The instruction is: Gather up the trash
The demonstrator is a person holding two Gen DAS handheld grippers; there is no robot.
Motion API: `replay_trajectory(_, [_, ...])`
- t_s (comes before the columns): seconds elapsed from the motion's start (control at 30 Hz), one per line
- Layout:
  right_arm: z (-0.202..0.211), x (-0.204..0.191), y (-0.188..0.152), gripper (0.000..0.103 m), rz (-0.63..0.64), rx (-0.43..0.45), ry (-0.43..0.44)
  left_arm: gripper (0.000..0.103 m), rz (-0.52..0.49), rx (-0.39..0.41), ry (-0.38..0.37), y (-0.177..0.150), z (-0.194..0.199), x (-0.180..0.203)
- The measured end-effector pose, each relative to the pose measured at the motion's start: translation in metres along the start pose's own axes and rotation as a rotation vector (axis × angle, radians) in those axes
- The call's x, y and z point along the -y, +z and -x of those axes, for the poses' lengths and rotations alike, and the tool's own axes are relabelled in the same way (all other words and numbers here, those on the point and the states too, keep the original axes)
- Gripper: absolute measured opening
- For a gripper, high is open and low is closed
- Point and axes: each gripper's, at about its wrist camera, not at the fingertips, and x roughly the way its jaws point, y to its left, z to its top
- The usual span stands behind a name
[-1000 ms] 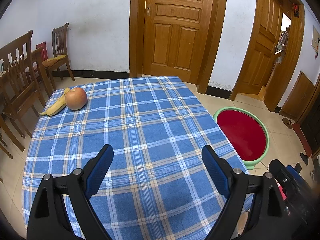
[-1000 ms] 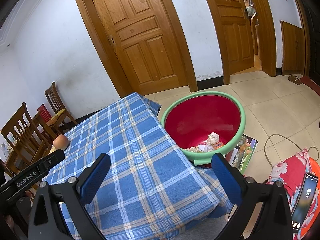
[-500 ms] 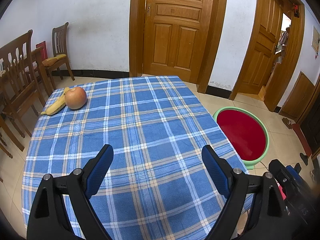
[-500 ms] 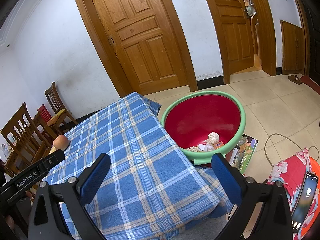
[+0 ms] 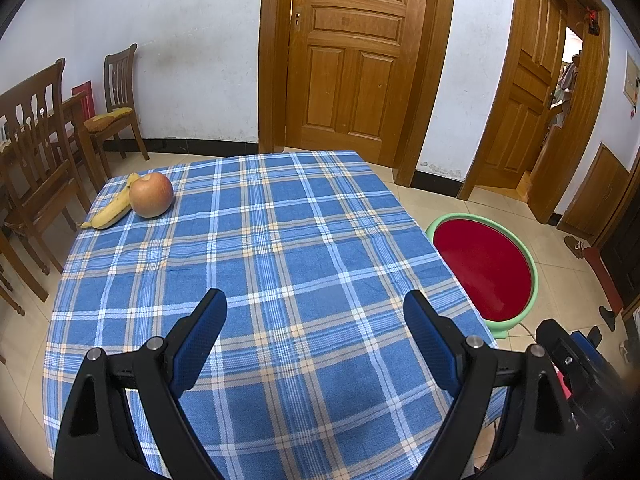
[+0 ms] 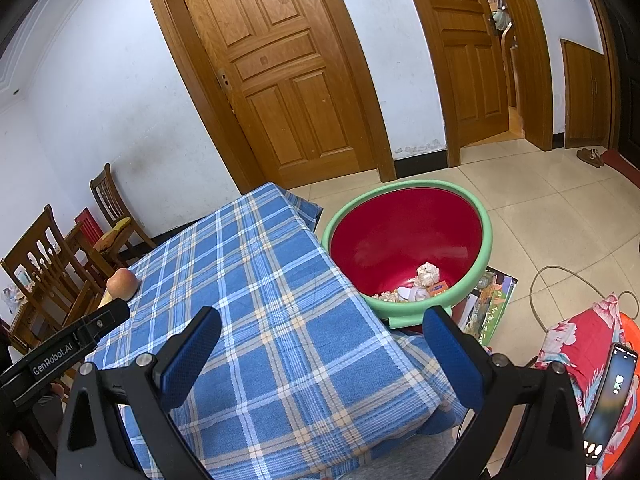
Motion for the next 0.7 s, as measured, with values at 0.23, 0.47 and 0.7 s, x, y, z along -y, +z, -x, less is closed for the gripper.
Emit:
replay_trajectory(0.23, [0.0012,0.0006,-0.0031,0.103,-0.003,0.004,-0.003,0.089,-0.007,0.001,-0.003,-0.0012,0.0,0.0022])
replay_trajectory(0.47, [0.0018,0.0018,-0.0048,0.103,-0.005,0.006,-0.001,0.089,-0.008,0.007,-0.008,-0.0007,0.0038,0.0026])
replay_trajectory(0.7, [0.0018,0.0019,-0.0024,0.103,-0.003,0.006,-0.001,0.089,-0.007,0.014,-0.011,0.0013,0.0082,0.0008])
